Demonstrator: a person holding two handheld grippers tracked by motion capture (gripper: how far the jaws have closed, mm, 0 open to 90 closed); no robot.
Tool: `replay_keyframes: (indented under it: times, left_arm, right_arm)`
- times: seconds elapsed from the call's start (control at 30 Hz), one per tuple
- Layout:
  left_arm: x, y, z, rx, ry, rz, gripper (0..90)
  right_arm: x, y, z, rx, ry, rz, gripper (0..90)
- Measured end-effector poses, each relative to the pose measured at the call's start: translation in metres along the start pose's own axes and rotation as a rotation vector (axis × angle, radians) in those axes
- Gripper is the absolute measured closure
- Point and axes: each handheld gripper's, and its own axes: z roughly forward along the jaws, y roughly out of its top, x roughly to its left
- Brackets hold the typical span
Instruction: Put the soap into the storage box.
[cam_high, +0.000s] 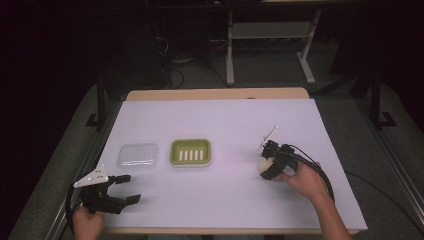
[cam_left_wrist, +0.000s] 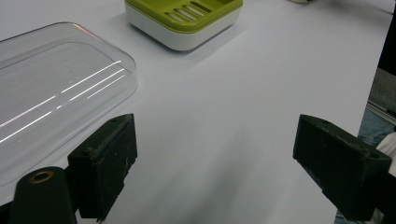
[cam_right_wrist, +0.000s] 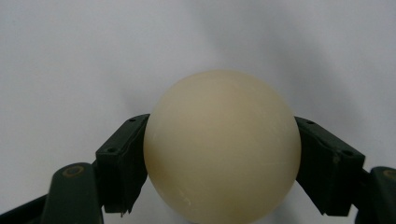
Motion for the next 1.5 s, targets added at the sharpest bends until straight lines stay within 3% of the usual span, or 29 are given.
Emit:
replay_keyframes:
  times: [0.2,0.37,0.43,1.5]
  left_arm:
    - [0.001,0.0,0.0,0.0,0.001,-0.001,12.9]
    - [0.0,0.0,-0.001,-0.002,0.003,0.002,12.9]
    - [0.001,0.0,-0.001,-0.001,0.001,0.003,12.9]
    - [0.002,-0.001,-0.003,-0.007,0.005,-0.001,12.9]
  right_arm:
    - [-0.005,-0.001,-0.01,-0.055,0.027,0.03,24.3]
    - [-0.006,0.002,-0.021,-0.079,0.021,0.025,24.3]
    - [-0.006,0.006,-0.028,-0.1,0.04,0.025,24.3]
    - [0.002,0.057,-0.047,-0.128,0.068,-0.069,24.3]
